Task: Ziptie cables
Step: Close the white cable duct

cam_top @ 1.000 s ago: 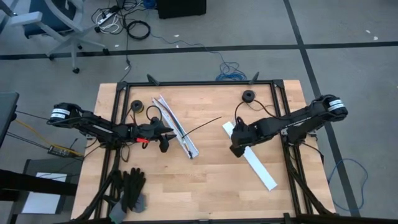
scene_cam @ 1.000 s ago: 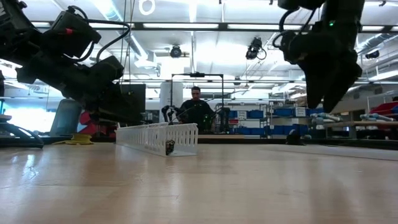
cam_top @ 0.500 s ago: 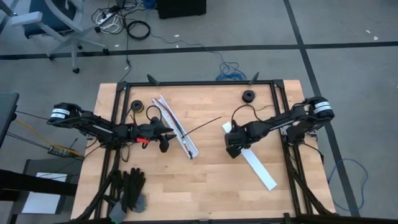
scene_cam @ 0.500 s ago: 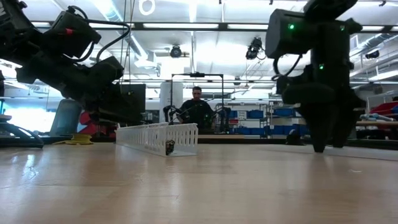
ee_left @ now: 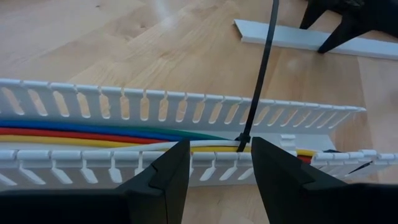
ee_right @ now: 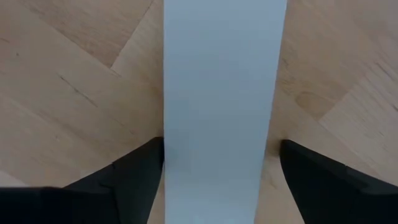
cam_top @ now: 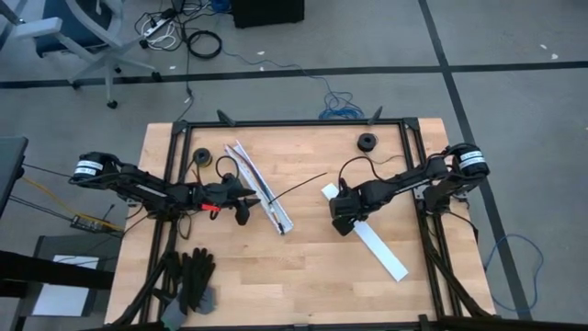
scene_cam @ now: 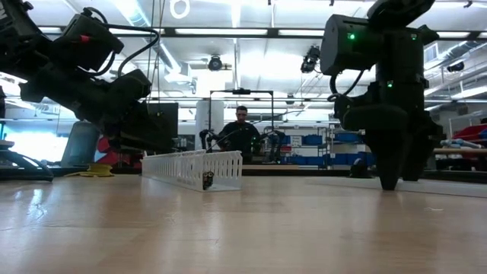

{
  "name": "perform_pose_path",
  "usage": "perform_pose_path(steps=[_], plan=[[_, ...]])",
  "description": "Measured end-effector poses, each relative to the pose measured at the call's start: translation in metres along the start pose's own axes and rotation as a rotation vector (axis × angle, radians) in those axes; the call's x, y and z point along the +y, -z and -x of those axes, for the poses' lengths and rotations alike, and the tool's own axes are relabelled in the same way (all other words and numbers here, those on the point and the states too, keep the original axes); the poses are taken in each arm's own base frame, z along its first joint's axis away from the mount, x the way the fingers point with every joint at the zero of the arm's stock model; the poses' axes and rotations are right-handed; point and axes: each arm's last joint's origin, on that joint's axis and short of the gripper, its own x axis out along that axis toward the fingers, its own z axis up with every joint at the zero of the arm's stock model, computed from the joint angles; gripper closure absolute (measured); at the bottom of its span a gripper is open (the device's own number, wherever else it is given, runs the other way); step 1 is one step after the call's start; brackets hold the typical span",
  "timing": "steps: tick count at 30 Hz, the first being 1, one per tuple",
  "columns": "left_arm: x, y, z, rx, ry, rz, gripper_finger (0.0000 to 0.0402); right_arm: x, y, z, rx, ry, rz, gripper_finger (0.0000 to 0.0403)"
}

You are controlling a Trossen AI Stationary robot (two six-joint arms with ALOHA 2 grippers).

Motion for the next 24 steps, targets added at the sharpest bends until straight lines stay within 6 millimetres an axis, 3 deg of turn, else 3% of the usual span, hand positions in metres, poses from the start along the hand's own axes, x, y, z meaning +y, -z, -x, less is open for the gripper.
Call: perform_pose_path(steps=[3, 9, 18, 24], plan=[[0.000, 0.000, 0.000, 0.000, 0.000, 0.000, 0.0255, 0.000, 0.000, 0.000, 0.010, -0.006, 0.002, 0.0119], [0.000, 0.000, 0.000, 0.000, 0.000, 0.000, 0.0255, 0.000, 0.000, 0.000, 0.016, -0.009, 0.004, 0.0206], [-0.002, -0.004, 0.000, -0.039, 0.029, -0.010, 0.0255, -0.002, 0.002, 0.003, 0.036, 0.017, -0.004, 0.0206], [-0.004, -0.007, 0.000, -0.061, 0.051, -0.009, 0.0255, -0.007, 0.005, 0.019, 0.043, -0.001, -0.065, 0.0206]])
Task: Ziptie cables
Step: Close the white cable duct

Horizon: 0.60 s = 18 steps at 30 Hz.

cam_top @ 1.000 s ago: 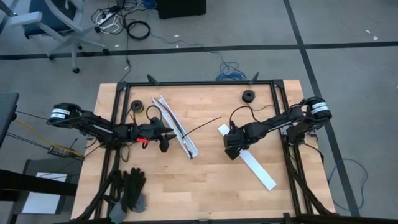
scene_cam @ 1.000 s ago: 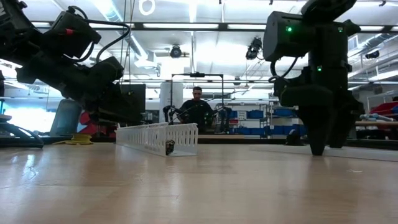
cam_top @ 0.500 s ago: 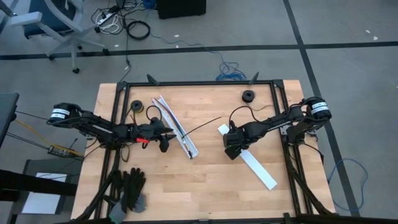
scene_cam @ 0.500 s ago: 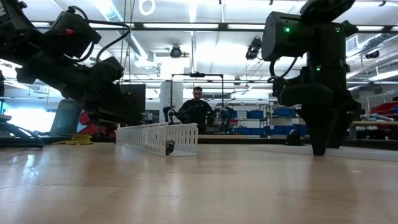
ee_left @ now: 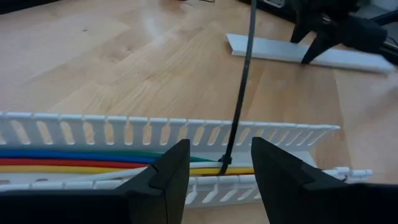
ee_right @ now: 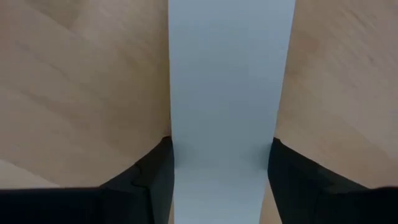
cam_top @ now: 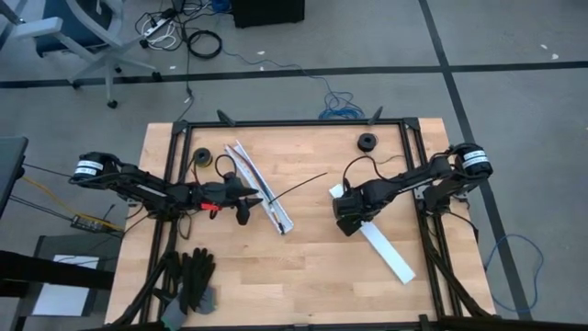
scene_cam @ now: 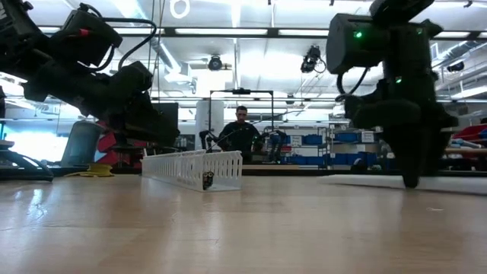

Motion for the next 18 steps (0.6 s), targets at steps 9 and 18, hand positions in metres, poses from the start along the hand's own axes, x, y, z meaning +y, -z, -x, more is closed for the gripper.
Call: perform_pose_path(steps=[9, 18], plan=[[-0.001, 0.001, 0.000, 0.022, 0.047, -0.001, 0.0255, 0.013, 0.010, 0.020, -0.006, -0.054, -0.031, 0.0206], [-0.002, 0.001, 0.000, 0.035, 0.072, -0.032, 0.0255, 0.042, 0.021, 0.053, -0.047, -0.157, -0.046, 0.0206]])
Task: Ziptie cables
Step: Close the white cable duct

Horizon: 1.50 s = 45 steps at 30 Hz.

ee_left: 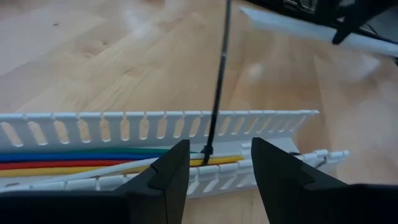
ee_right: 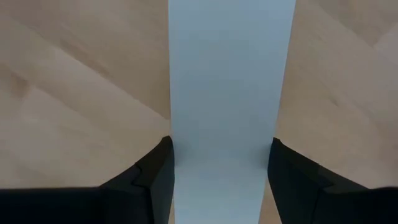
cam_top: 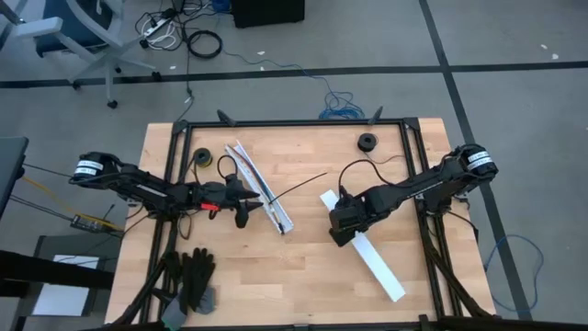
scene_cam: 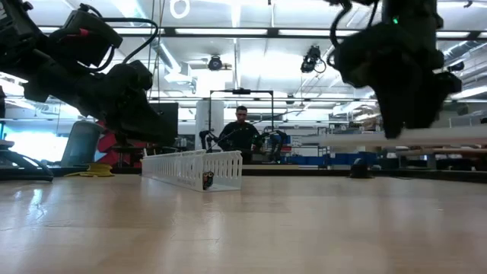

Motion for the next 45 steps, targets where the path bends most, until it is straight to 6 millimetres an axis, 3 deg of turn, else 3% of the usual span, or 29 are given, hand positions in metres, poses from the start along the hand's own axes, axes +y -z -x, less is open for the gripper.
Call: perform_pose_path(steps=[7, 16, 23, 35, 45], plan=[[-0.001, 0.000, 0.000, 0.010, 0.027, -0.047, 0.0255, 0.025, -0.005, 0.010, -0.058, -0.044, -0.004, 0.0206], [-0.002, -0.006, 0.007, 0.001, 0.049, -0.093, 0.0255, 0.074, -0.012, -0.012, -0.038, -0.034, 0.071, 0.0206], [0.003, 0.001, 0.019, 0.121, 0.009, -0.091, 0.0255, 0.107, -0.021, -0.018, -0.050, -0.062, 0.150, 0.0206], [0.004, 0.004, 0.020, 0.159, 0.011, -0.090, 0.0255, 0.120, -0.024, -0.024, -0.024, -0.049, 0.162, 0.0206], [-0.002, 0.009, 0.014, 0.239, 0.201, 0.002, 0.0255, 0.119, -0.024, -0.024, -0.020, -0.044, 0.189, 0.0206]])
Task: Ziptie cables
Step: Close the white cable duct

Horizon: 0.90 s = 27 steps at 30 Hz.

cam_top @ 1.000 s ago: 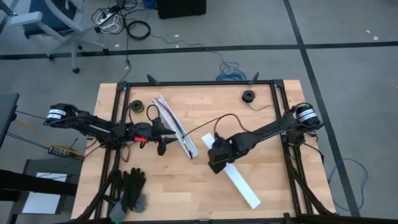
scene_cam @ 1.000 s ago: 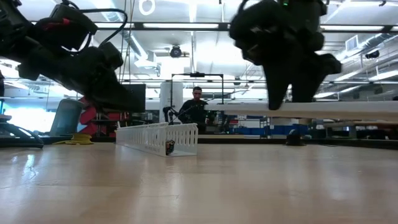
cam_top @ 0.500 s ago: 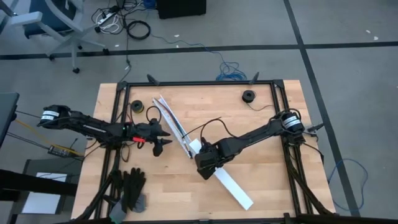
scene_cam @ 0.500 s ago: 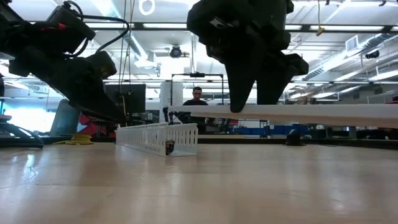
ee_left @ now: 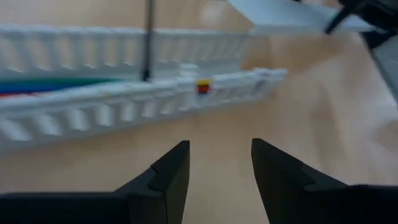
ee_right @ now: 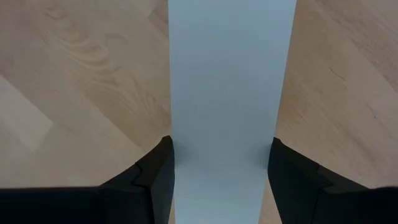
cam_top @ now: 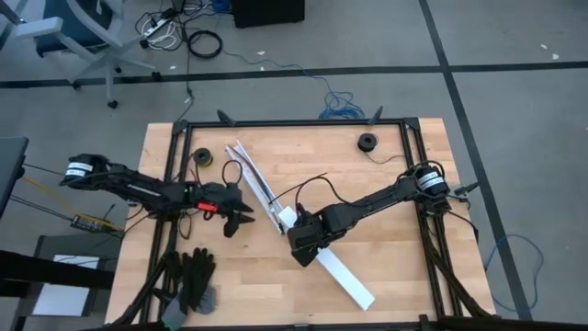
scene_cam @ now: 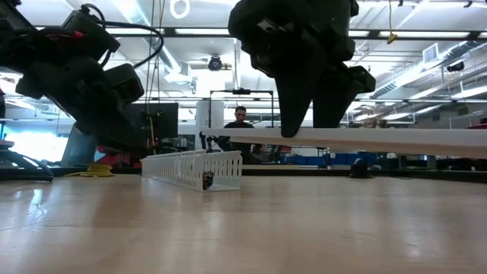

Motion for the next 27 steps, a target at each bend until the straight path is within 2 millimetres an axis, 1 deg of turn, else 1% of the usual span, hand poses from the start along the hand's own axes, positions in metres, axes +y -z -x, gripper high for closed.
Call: perform_pose_path(steps=[4, 8, 16, 21, 27], plan=[[-0.003, 0.002, -0.007, 0.023, 0.093, 0.034, 0.0255, 0.000, 0.000, 0.000, 0.001, 0.001, 0.017, 0.0206], [-0.006, 0.004, -0.017, 0.002, 0.129, 0.023, 0.0255, 0.000, 0.000, 0.000, 0.001, 0.001, 0.023, 0.0206], [-0.002, 0.006, -0.040, -0.072, 0.080, 0.019, 0.0255, -0.001, 0.000, 0.000, 0.004, 0.008, 0.034, 0.0206], [-0.004, -0.001, -0.060, -0.074, 0.072, -0.002, 0.0255, -0.005, 0.003, 0.000, 0.027, 0.052, 0.035, 0.0206], [-0.010, -0.016, -0.081, -0.098, 0.077, -0.056, 0.0255, -0.011, 0.005, 0.001, 0.052, 0.109, 0.038, 0.0206]])
